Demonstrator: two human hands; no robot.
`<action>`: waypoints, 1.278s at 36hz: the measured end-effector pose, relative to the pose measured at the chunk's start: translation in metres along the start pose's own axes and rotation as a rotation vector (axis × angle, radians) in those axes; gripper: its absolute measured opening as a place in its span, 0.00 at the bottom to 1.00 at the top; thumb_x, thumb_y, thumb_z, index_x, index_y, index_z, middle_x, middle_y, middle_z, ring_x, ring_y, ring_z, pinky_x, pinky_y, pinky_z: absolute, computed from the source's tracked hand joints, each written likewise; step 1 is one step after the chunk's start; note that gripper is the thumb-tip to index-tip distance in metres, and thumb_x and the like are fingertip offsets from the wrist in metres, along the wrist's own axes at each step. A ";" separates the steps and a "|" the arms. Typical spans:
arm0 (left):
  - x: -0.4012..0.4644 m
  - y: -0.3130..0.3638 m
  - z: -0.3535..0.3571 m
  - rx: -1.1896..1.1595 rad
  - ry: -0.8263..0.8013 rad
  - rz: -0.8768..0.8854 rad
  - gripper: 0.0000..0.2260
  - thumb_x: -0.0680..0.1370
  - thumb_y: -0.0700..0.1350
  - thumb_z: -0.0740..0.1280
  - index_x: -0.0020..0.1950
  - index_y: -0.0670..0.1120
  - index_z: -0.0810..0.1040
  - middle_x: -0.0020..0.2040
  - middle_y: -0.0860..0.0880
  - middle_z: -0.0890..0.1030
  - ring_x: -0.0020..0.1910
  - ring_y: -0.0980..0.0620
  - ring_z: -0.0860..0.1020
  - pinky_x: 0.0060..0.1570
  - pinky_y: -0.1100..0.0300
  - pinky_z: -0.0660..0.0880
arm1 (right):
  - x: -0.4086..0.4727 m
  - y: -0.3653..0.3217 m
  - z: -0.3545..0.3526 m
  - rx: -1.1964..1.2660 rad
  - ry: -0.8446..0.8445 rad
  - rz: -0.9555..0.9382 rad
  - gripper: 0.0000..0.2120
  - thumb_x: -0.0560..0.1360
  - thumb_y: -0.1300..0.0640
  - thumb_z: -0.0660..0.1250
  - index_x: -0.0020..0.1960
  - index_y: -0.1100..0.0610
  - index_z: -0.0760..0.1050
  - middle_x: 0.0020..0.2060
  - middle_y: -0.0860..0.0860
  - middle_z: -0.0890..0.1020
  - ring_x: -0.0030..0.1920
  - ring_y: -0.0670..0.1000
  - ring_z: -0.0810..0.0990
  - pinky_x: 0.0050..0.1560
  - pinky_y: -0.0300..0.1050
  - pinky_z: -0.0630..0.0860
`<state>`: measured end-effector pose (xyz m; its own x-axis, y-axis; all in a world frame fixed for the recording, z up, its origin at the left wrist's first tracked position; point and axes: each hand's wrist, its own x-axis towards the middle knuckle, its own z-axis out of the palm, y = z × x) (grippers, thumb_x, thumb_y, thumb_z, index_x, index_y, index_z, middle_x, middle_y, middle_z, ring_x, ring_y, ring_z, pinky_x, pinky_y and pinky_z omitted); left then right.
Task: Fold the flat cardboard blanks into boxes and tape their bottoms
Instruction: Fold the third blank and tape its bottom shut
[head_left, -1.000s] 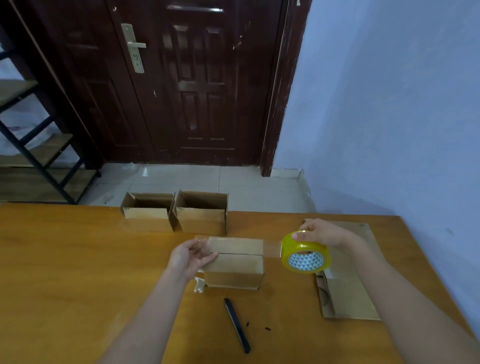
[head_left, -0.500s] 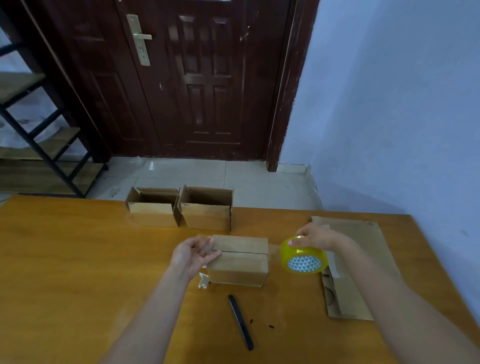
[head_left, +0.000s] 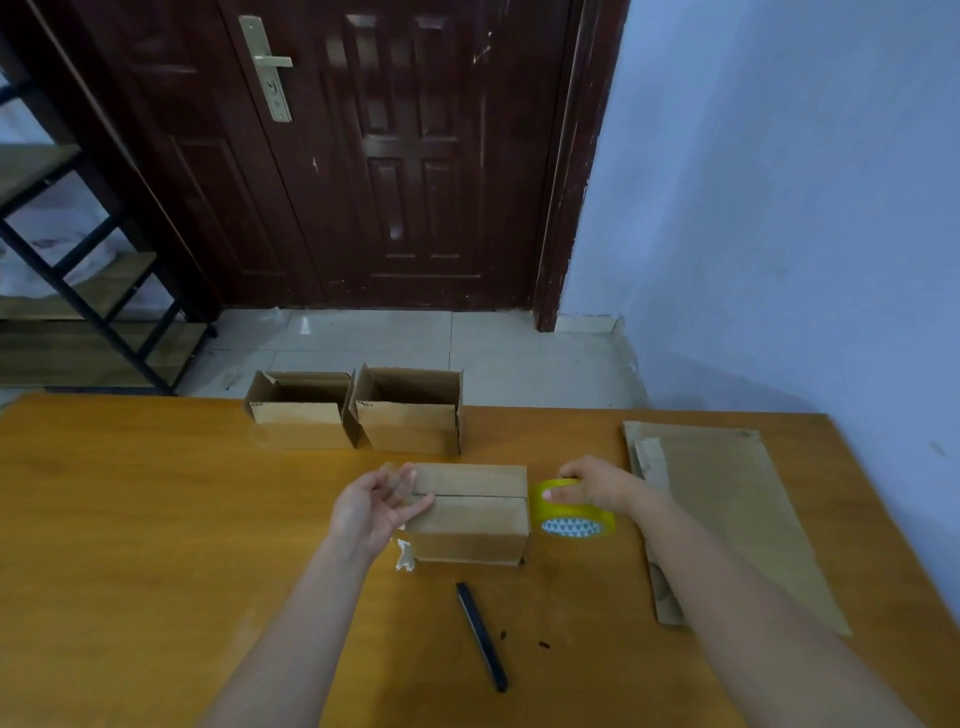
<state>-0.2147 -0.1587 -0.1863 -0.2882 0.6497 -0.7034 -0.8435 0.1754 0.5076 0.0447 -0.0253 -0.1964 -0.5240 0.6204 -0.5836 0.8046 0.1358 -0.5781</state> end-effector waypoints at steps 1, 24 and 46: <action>0.000 0.000 0.000 0.007 0.004 0.006 0.13 0.82 0.38 0.56 0.66 0.41 0.67 0.56 0.39 0.77 0.56 0.44 0.78 0.48 0.38 0.78 | 0.000 -0.001 0.000 0.006 -0.003 -0.002 0.14 0.75 0.42 0.66 0.36 0.49 0.71 0.32 0.46 0.72 0.33 0.45 0.70 0.34 0.39 0.64; -0.003 0.002 -0.004 0.349 0.132 0.074 0.06 0.81 0.39 0.59 0.55 0.39 0.73 0.51 0.41 0.76 0.50 0.43 0.77 0.40 0.49 0.80 | -0.003 0.012 -0.001 0.057 -0.002 0.039 0.12 0.74 0.40 0.65 0.47 0.48 0.74 0.42 0.47 0.79 0.43 0.46 0.79 0.41 0.38 0.73; 0.004 -0.004 -0.012 0.471 0.200 0.116 0.07 0.80 0.39 0.61 0.58 0.40 0.72 0.48 0.42 0.77 0.43 0.48 0.78 0.36 0.54 0.78 | 0.000 0.020 0.000 0.055 0.019 0.056 0.19 0.73 0.37 0.65 0.53 0.51 0.76 0.48 0.51 0.81 0.49 0.51 0.80 0.51 0.47 0.77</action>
<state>-0.2176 -0.1655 -0.1971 -0.4869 0.5389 -0.6874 -0.5192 0.4542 0.7239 0.0602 -0.0229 -0.2081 -0.4731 0.6402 -0.6053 0.8154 0.0579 -0.5760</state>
